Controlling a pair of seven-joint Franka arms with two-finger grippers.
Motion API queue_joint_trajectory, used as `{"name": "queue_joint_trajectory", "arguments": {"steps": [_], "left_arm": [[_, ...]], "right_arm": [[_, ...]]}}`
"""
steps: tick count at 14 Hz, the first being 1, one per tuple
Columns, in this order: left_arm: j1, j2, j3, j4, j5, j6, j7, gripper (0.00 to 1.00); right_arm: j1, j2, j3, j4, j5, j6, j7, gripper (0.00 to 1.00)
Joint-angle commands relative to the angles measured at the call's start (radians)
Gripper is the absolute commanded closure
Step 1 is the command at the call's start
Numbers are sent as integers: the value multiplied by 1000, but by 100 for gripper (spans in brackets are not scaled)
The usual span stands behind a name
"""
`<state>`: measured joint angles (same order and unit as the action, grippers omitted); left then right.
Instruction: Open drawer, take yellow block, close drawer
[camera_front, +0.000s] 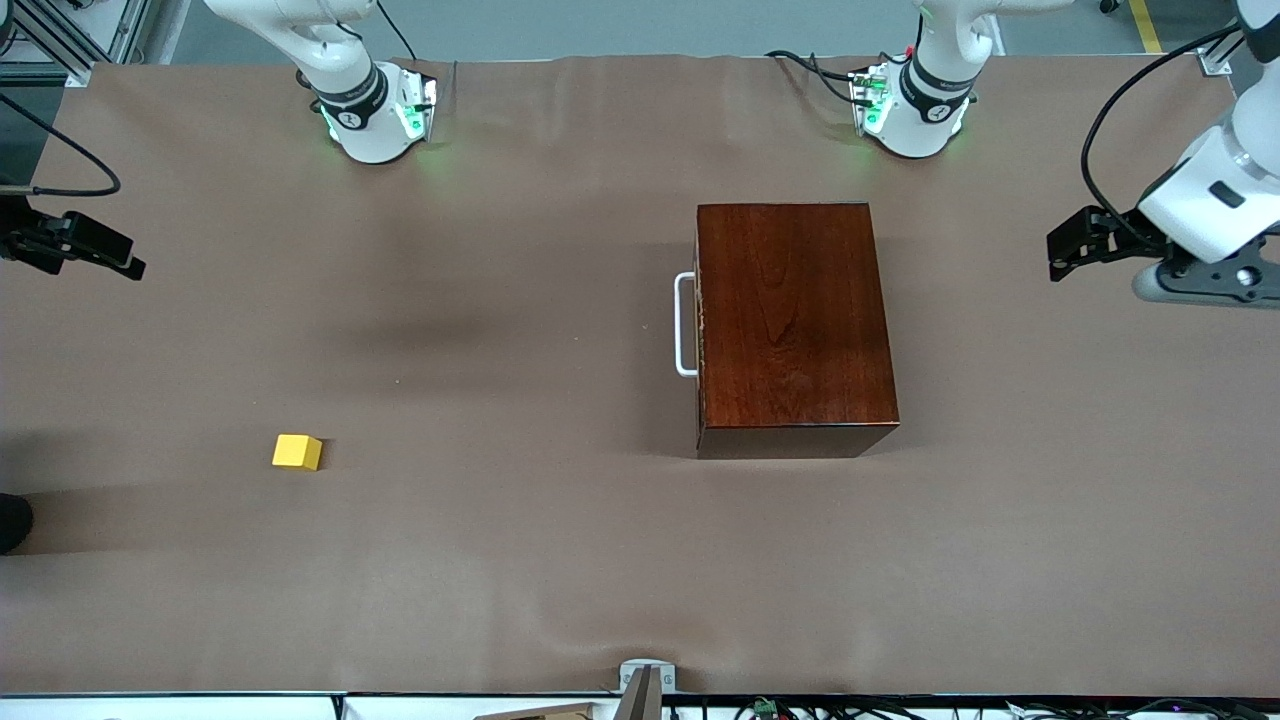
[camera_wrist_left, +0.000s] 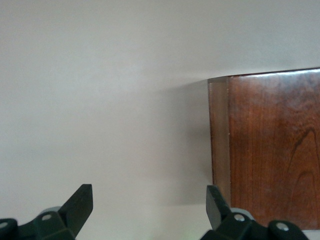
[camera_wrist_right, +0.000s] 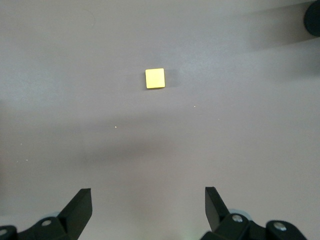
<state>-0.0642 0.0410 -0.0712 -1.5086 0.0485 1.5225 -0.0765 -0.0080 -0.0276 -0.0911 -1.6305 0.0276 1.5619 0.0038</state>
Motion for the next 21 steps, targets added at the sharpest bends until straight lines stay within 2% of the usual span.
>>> {"name": "queue_joint_trajectory", "arguments": {"steps": [1, 3, 8, 18, 21], "left_arm": [[-16, -87, 22, -120, -30, 68, -51, 0], [-19, -113, 40, -153, -56, 91, -51, 0], [-14, -107, 79, -127, -102, 90, -26, 0], [-8, -102, 77, -127, -88, 87, -26, 0], [-12, -101, 67, -127, -38, 87, -28, 0]], "right_arm": [[-9, -6, 7, 8, -11, -13, -5, 0], [-9, -6, 7, 8, -11, -13, -5, 0], [-9, -6, 7, 8, -11, -13, -5, 0], [-9, -6, 8, 8, -11, -13, -5, 0], [-9, -6, 8, 8, -12, -13, -5, 0]]}}
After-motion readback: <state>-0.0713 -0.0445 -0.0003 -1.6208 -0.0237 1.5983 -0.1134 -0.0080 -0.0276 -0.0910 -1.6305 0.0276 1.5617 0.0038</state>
